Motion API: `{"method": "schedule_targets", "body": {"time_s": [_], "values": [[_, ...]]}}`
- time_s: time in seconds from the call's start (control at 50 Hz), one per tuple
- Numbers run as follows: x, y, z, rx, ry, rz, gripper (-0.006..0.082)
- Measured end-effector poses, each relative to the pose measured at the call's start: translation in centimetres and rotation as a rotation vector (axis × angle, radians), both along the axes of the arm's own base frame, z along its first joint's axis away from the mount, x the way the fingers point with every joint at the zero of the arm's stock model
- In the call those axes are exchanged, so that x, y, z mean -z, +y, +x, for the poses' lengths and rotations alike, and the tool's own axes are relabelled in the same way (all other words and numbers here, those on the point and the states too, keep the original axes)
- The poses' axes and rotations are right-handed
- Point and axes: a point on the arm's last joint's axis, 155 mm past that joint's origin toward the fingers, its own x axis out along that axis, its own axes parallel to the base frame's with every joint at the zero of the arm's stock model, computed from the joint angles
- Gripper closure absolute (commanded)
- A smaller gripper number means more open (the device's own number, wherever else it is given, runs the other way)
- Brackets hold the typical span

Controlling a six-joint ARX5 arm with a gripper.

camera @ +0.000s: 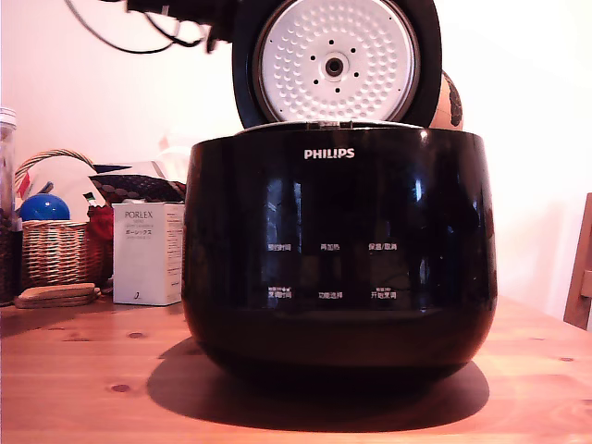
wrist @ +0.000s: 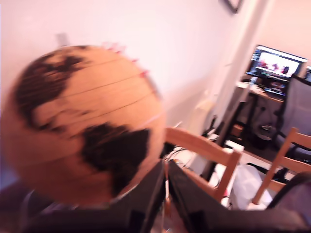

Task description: Close the rice cooker by pressing the lid down with medium force

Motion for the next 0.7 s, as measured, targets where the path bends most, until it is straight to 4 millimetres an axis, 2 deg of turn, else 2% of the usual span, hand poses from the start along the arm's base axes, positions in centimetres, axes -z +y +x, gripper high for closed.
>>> {"method": "schedule_targets", "body": {"time_s": [0.22,0.38,0.6,0.7], "values": [[0.6,-2.9,-1.4,0.056,0.0,0.0,0.0791],[2.4,-4.5,-1.5,0.085,0.028,0.01,0.0791],[2.9,-4.6,-2.0,0.109,0.072,0.015,0.0791],[3.4,-5.0,-3.7,0.195,0.158,0.009,0.0791]]}}
